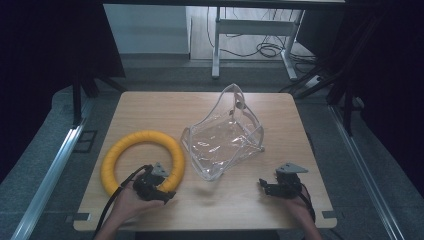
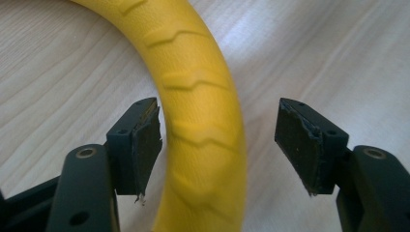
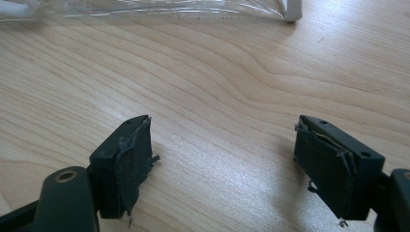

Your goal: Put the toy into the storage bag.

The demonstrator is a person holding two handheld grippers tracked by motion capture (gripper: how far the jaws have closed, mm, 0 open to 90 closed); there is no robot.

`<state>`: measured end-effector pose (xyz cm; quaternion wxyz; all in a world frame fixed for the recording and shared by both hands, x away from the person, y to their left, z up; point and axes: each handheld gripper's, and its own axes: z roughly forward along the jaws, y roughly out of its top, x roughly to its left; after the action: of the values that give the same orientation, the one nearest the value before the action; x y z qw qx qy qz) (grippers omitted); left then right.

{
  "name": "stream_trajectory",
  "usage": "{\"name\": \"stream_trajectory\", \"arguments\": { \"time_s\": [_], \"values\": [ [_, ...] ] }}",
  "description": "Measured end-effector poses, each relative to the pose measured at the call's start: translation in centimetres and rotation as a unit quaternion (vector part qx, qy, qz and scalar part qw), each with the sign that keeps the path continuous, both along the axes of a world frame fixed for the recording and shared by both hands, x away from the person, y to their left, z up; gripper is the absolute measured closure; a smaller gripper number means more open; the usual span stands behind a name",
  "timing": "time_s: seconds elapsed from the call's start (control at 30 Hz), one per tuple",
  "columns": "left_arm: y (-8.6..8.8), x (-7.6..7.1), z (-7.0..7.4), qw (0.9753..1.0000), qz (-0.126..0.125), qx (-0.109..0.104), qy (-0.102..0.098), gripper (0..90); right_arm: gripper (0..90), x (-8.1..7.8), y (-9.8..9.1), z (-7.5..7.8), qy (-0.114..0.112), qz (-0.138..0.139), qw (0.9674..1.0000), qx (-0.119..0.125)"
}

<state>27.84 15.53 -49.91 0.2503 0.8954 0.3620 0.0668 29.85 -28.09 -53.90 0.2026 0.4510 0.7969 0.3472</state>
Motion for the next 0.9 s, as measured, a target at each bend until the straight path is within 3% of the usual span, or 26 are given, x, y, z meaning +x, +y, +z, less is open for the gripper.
{"name": "stream_trajectory", "arguments": {
  "time_s": [0.17, 0.27, 0.53, 0.67, 0.77, 0.9],
  "values": [
    [-0.5, 1.0, -0.6, 0.9996, 0.019, 0.015, 0.012, 43.0, 23.2, -0.2, 0.0, 0.5, -0.015, 0.003, 0.9998, 0.013],
    [-0.6, 1.3, -1.3, 0.9992, 0.018, 0.017, 0.033, 47.4, 23.2, -0.2, 0.0, 0.5, -0.016, 0.005, 0.9998, 0.013],
    [-0.8, 1.1, -1.4, 0.9992, 0.023, 0.022, 0.024, 49.1, 23.3, -0.3, 0.1, 0.6, -0.017, 0.006, 0.9998, 0.013],
    [-0.4, 1.2, -1.4, 0.9993, 0.025, 0.005, 0.028, 49.8, 23.3, -0.3, 0.1, 0.6, -0.018, 0.005, 0.9998, 0.012],
    [1.1, 1.1, -0.5, 0.9973, 0.035, -0.06, 0.022, 50.2, 23.3, -0.3, 0.0, 0.6, -0.017, 0.003, 0.9998, 0.013],
    [3.0, 0.8, 1.6, 0.9926, 0.033, -0.117, 0.007, 50.2, 23.3, -0.3, -0.1, 0.6, -0.017, -0.001, 0.9998, 0.013]
  ]
}}
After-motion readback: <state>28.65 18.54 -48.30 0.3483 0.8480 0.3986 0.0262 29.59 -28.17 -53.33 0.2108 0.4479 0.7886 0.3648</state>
